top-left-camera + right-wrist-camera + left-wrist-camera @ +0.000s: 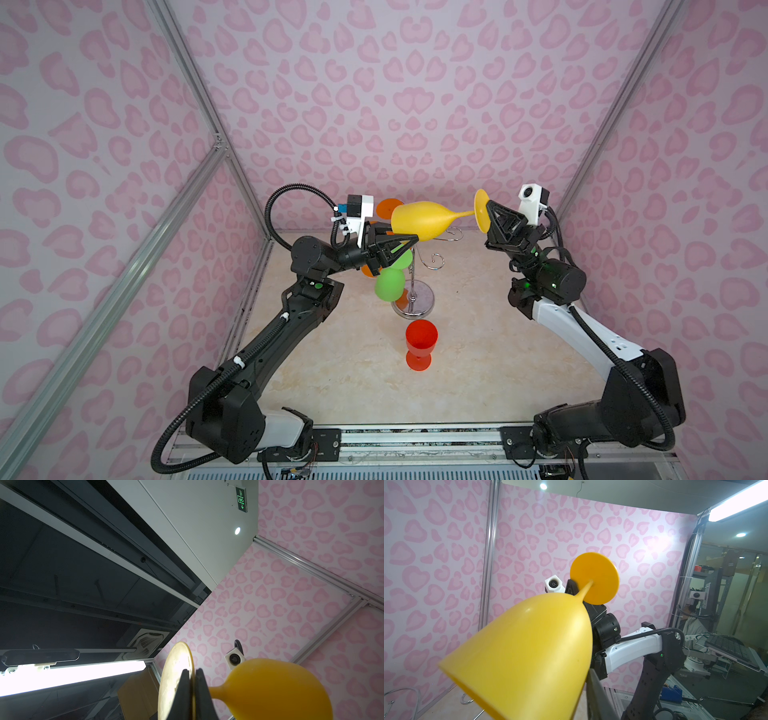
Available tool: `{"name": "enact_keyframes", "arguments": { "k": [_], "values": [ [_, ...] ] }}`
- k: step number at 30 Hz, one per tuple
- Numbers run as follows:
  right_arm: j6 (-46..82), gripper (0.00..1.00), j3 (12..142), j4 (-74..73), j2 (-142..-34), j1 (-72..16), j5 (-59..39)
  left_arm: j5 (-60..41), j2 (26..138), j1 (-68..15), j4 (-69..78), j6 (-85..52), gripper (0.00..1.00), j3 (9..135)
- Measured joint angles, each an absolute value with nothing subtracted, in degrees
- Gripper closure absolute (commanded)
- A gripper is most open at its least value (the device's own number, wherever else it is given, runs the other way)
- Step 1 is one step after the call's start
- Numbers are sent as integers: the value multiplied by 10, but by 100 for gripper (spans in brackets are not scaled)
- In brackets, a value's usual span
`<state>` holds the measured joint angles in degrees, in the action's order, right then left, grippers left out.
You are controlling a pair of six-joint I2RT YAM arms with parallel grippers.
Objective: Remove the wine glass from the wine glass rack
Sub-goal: 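Close the left gripper on the yellow glass bowl and open the right gripper, then swing the yellow glass down with the left gripper while the right arm withdraws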
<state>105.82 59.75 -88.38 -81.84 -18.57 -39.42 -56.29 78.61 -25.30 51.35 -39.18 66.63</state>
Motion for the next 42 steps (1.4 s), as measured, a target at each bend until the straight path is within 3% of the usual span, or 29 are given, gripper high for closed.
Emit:
{"name": "enact_keyframes", "arguments": {
  "k": [7, 13, 18, 27, 30, 33, 38, 42],
  "values": [
    [1070, 95, 584, -866, -828, -175, -393, -602, 778, -256, 541, -401, 97, 660],
    [1065, 82, 582, -863, -829, -171, -417, -603, 764, -255, 540, -409, 98, 652],
    [1053, 56, 576, -872, -828, -155, -451, -585, 746, -253, 533, -408, 98, 651],
    [1001, 47, 555, -813, -799, -106, -486, -588, 678, -255, 377, -309, 98, 675],
    [918, 46, 556, -705, -757, -104, -502, -582, 644, -256, 271, -243, 98, 690],
    [773, 47, 581, -507, -701, -105, -502, -561, 606, -262, 141, -166, 98, 713],
    [533, 46, 650, -194, -643, -111, -437, -493, 558, -282, -52, -63, 98, 747],
    [426, 47, 656, -43, -631, -108, -394, -414, 530, -305, -188, -10, 98, 764]
  ]
}}
